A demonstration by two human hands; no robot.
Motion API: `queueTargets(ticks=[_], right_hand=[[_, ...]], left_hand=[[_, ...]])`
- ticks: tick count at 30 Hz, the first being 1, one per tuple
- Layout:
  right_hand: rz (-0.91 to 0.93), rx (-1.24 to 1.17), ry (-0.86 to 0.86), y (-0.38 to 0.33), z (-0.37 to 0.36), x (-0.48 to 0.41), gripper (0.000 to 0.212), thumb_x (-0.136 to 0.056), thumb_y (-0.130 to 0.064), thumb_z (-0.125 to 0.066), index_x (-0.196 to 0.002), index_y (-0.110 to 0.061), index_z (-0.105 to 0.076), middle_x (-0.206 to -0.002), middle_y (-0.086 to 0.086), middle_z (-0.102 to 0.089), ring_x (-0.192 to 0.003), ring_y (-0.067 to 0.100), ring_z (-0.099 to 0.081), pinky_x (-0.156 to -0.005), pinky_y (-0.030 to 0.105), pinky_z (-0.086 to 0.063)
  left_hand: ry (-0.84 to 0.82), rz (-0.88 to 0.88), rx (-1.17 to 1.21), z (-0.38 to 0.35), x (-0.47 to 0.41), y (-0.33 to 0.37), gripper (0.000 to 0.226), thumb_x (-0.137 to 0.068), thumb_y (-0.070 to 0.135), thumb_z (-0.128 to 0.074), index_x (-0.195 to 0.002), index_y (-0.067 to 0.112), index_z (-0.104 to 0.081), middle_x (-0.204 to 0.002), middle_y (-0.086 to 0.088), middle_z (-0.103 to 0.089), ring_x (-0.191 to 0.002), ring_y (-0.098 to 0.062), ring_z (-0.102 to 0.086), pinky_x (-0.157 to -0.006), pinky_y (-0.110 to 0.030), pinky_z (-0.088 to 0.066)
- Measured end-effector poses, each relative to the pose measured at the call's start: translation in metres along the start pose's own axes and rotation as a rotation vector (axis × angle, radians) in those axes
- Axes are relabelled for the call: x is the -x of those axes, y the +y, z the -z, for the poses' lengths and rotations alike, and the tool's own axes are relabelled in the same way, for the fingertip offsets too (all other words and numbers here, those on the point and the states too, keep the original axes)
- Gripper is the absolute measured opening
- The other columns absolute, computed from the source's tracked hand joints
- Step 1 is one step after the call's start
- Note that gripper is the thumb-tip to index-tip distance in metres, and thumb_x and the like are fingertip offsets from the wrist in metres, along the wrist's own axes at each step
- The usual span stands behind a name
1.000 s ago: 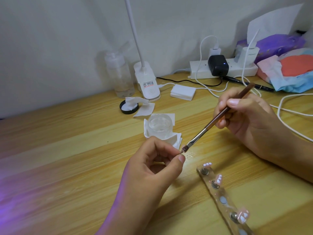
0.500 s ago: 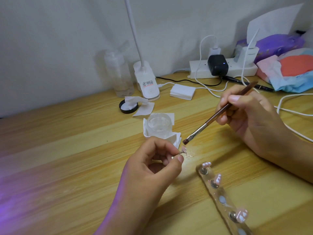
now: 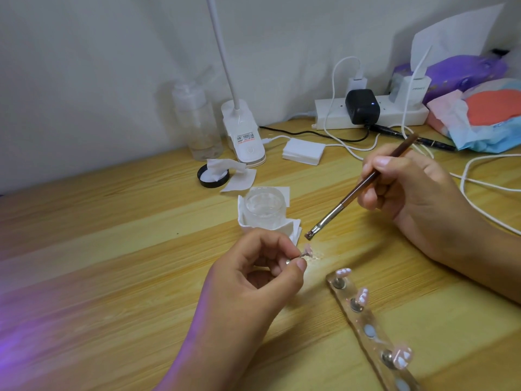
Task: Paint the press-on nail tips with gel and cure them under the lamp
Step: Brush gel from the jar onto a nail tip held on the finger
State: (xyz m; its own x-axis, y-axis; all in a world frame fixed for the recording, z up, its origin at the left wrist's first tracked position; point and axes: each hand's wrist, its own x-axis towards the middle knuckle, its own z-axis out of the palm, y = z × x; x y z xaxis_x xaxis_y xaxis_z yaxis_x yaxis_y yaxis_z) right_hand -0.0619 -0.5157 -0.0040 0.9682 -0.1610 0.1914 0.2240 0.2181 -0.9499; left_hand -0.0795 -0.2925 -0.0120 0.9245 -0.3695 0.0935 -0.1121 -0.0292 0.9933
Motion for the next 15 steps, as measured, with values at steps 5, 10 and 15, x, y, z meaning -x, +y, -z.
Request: queueTargets(ticks=[5,10,15], right_hand=[[-0.005,0.021,-0.095,-0.0003,-0.0005,0.0028,0.026,-0.087,-0.019,-0.052,-0.067,-0.026,-0.069,-0.059,-0.001,-0.060,-0.051,0.009,-0.057,-0.053,0.019,-0.048],[-0.020,0.045,-0.028,0.0018,0.0002,0.0004,0.025,-0.086,-0.021,-0.055,-0.067,-0.028,-0.071,-0.063,-0.001,-0.063,-0.054,0.010,-0.059,-0.055,0.019,-0.050],[-0.024,-0.018,-0.061,-0.0015,0.0003,0.0014,0.027,-0.087,-0.019,-0.052,-0.067,-0.025,-0.070,-0.057,-0.001,-0.059,-0.052,0.010,-0.058,-0.054,0.018,-0.049]], left_hand=[[0.001,0.003,0.012,-0.0004,0.0004,0.0011,0.005,-0.070,0.021,-0.070,-0.072,0.025,-0.068,-0.067,0.006,-0.057,-0.062,-0.005,-0.050,-0.057,-0.012,-0.042],[-0.004,0.001,0.017,-0.0001,0.0008,0.0011,0.005,-0.071,0.021,-0.069,-0.074,0.024,-0.067,-0.067,0.007,-0.059,-0.062,-0.006,-0.050,-0.058,-0.012,-0.042],[-0.002,-0.001,0.029,-0.0006,0.0007,0.0016,0.005,-0.071,0.022,-0.070,-0.075,0.022,-0.066,-0.068,0.004,-0.059,-0.061,-0.007,-0.050,-0.058,-0.012,-0.042]])
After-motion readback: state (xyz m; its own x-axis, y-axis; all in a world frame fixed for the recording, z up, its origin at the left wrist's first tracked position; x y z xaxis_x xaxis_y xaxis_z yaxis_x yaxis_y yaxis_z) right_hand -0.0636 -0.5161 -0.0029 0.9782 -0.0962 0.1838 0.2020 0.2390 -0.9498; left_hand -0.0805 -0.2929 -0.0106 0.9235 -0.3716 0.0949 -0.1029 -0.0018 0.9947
